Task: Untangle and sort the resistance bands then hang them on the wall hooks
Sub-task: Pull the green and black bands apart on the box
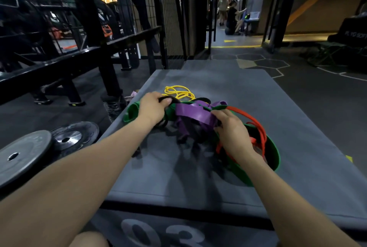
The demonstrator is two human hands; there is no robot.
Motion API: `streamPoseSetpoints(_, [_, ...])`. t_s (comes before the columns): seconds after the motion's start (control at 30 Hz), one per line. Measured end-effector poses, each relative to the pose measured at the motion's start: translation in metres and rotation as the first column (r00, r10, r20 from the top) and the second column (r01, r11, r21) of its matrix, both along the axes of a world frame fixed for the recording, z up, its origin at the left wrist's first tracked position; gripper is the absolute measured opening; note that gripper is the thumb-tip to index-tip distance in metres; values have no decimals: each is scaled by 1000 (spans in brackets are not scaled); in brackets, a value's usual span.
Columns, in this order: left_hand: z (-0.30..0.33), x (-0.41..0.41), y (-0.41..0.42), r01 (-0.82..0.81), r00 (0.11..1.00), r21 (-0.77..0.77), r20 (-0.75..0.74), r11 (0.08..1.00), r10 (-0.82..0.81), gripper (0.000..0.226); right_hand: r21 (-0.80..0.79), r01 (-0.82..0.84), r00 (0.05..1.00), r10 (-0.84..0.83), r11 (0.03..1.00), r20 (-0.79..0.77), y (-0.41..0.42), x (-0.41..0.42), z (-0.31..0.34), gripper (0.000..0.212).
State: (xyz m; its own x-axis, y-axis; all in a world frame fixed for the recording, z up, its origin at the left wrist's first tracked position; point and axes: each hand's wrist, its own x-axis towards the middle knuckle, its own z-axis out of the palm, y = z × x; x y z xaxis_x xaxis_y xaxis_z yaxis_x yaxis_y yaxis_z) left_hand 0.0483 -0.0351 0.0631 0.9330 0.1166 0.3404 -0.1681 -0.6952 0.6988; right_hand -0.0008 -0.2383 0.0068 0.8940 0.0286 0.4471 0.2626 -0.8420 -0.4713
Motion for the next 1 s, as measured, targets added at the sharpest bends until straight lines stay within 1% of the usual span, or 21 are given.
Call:
streamPoseSetpoints(0.07, [-2,-1,0,28,998,-4,-54,1000,-28,26,-50,45,999,-44,998,19,6,2,0,56])
streamPoseSetpoints(0.13, [-10,-5,6,209,966,188,-194,960,-172,27,-94,49,999,-47,994,22,12,1,1,59])
streamPoseSetpoints(0.2, [-19,-11,14,385,898,379,-366,841,-246,38,-106,-65,998,65,992,-2,22,-3,6,62])
streamPoseSetpoints(0.23, [-25,-13,16,431,870,385,-417,816,-262,39,-116,-147,989,144,982,-33,27,-6,8,59])
streamPoseSetpoints(0.3, [-29,-18,13,418,856,233,-424,878,-295,33,-148,-285,958,274,947,-86,35,-10,10,50])
streamPoseSetpoints(0.37, [-20,-17,7,298,897,-117,-304,947,-320,29,-134,-309,950,300,942,-87,33,-10,8,45])
streamPoseSetpoints(0.4, [-11,-14,3,218,925,-341,-226,915,-305,27,-124,-277,960,269,953,-82,29,-9,8,45])
streamPoseSetpoints(0.47, [16,-2,5,72,976,-701,-96,710,-194,25,-117,-177,982,168,977,-82,16,-9,8,51])
streamPoseSetpoints(0.5, [28,5,10,41,991,-789,-46,613,-127,26,-103,-138,988,130,985,-81,11,-9,7,54])
streamPoseSetpoints(0.53, [37,11,16,26,998,-825,-15,564,-69,26,-88,-114,991,108,990,-74,7,-8,7,56])
streamPoseSetpoints(0.6, [38,16,25,-26,1000,-839,-18,544,21,25,-91,-89,994,83,992,-71,6,-8,9,58])
streamPoseSetpoints(0.67, [28,15,35,-149,989,-835,-113,529,100,26,-97,-75,995,67,992,-80,9,-7,8,57])
streamPoseSetpoints(0.7, [20,13,40,-226,974,-820,-180,526,139,30,-94,-76,994,67,993,-88,9,-7,6,57])
streamPoseSetpoints(0.73, [11,10,46,-289,957,-767,-244,572,157,31,-88,-82,993,73,993,-97,9,-6,3,55])
streamPoseSetpoints(0.77, [0,7,52,-329,938,-647,-310,688,157,31,-81,-89,991,80,993,-108,7,-5,1,54])
streamPoseSetpoints(0.8, [-10,4,56,-336,911,-458,-381,823,160,27,-75,-99,989,90,992,-118,5,-5,-1,51])
streamPoseSetpoints(0.83, [-18,-1,57,-322,876,-249,-445,914,187,21,-72,-113,986,103,991,-128,4,-5,-2,49])
streamPoseSetpoints(0.9, [-33,-13,54,-257,823,153,-483,954,299,30,-98,-149,979,134,984,-151,3,-6,-2,45])
streamPoseSetpoints(0.93, [-37,-19,47,-224,848,271,-419,936,324,41,-116,-164,976,144,980,-166,3,-7,-2,43])
streamPoseSetpoints(0.97, [-40,-25,39,-176,919,347,-277,921,280,50,-126,-174,972,150,977,-180,4,-8,-2,43])
streamPoseSetpoints(1.0, [-42,-31,30,-86,985,388,-106,918,137,57,-127,-182,970,157,975,-188,4,-9,-1,43])
